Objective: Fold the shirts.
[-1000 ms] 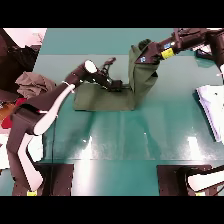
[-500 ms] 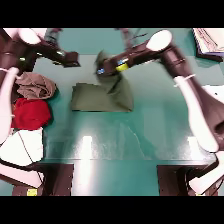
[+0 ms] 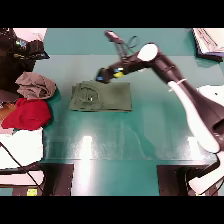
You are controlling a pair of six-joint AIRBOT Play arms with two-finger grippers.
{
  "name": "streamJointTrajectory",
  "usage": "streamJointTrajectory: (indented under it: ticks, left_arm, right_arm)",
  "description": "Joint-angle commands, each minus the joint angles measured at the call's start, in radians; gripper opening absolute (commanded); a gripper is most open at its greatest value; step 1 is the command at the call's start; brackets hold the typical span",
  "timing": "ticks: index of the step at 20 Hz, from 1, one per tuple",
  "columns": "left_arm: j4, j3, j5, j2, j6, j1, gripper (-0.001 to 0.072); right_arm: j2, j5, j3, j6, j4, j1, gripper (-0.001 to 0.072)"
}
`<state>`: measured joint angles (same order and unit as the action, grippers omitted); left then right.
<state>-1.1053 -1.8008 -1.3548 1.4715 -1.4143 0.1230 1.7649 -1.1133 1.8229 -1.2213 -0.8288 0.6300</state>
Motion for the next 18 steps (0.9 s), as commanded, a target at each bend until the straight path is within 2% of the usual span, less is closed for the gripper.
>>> streamJointTrajectory:
  ticks: [1,3,4,5,11,17,18]
  left_arm:
    - [0.007,0.001,-0.016,-0.007,0.001,0.01,0.0023]
    - [0.014,0.001,-0.014,-0.007,0.001,0.01,0.0023]
    - [0.014,0.001,-0.014,-0.007,0.001,0.01,0.0023]
    - [0.014,0.001,-0.014,-0.007,0.001,0.01,0.0023]
    - [0.014,0.001,-0.014,-0.007,0.003,0.01,0.0023]
    - [0.014,0.001,-0.015,-0.007,0.008,0.01,0.0023]
    - [0.014,0.001,-0.016,-0.007,0.008,0.01,0.0023]
  right_arm:
    - [-0.117,-0.107,-0.228,-0.05,-0.054,-0.201,0.0578]
    - [-0.149,-0.084,-0.364,-0.098,-0.048,-0.304,0.0594]
    - [-0.148,-0.081,-0.413,-0.1,-0.019,-0.344,0.0691]
    - [-0.139,-0.079,-0.459,-0.098,0.039,-0.376,0.0714]
    - [-0.005,-0.044,-0.547,-0.025,0.321,-0.362,0.0709]
    - [0.178,-0.038,-0.355,-0.026,0.405,-0.192,0.0704]
    - [0.199,-0.035,-0.325,-0.025,0.42,-0.172,0.0651]
